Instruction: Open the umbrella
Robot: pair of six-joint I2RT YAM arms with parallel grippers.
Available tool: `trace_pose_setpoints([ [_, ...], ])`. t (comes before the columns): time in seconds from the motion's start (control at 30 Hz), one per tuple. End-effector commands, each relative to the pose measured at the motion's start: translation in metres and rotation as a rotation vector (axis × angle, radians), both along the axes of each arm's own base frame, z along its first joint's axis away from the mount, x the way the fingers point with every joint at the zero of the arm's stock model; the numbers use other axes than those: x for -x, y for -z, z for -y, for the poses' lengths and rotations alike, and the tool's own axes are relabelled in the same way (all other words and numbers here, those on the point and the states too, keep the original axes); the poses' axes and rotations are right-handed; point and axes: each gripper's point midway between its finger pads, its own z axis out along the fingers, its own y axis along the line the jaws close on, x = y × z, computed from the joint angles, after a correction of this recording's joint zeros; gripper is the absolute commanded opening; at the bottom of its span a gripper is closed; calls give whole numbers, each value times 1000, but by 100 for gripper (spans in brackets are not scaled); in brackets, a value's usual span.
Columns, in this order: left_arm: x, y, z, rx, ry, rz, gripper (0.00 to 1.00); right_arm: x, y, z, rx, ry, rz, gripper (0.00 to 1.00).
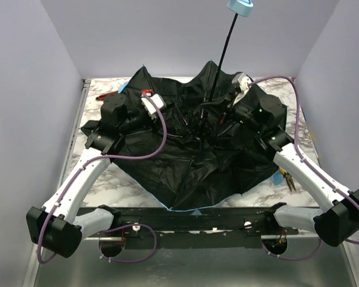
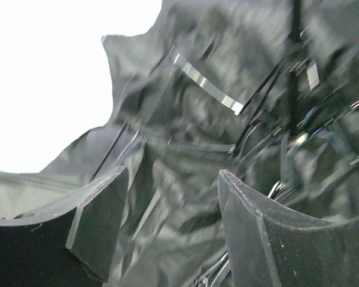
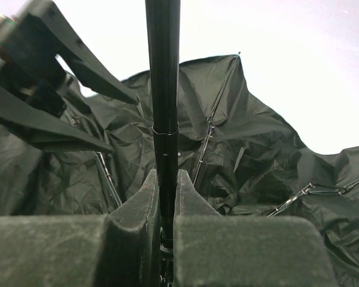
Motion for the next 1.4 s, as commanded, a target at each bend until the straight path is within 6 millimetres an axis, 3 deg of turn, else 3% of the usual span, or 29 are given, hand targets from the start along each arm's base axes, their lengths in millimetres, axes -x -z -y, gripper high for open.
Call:
trace_pose_setpoints([
  [0.0,35,-70,39,236,195,-33,61,3,-32,-8,-69,-55,106,0],
  [0.17,33,-140,58,400,224,-64,65,8,-18,-15,-37,-113,82,0],
  [0.3,38,-172,75,472,269,-74,69,16,-10,-20,-25,-168,76,0],
  [0.43,38,-178,96,503,310,-137,69,21,-7,-26,-20,-209,80,0],
  [0.67,31,-171,120,515,324,-216,68,25,-3,-33,-4,-252,92,0],
  [0.77,25,-169,127,525,322,-267,56,27,0,-35,-1,-269,95,0],
  [0.93,29,-183,132,551,372,-279,14,27,21,-35,21,-271,77,0],
  [0.97,32,-187,132,552,383,-271,0,26,27,-35,30,-270,69,0],
  [1.37,32,-235,110,588,378,-129,0,19,92,-41,115,-294,-39,20],
])
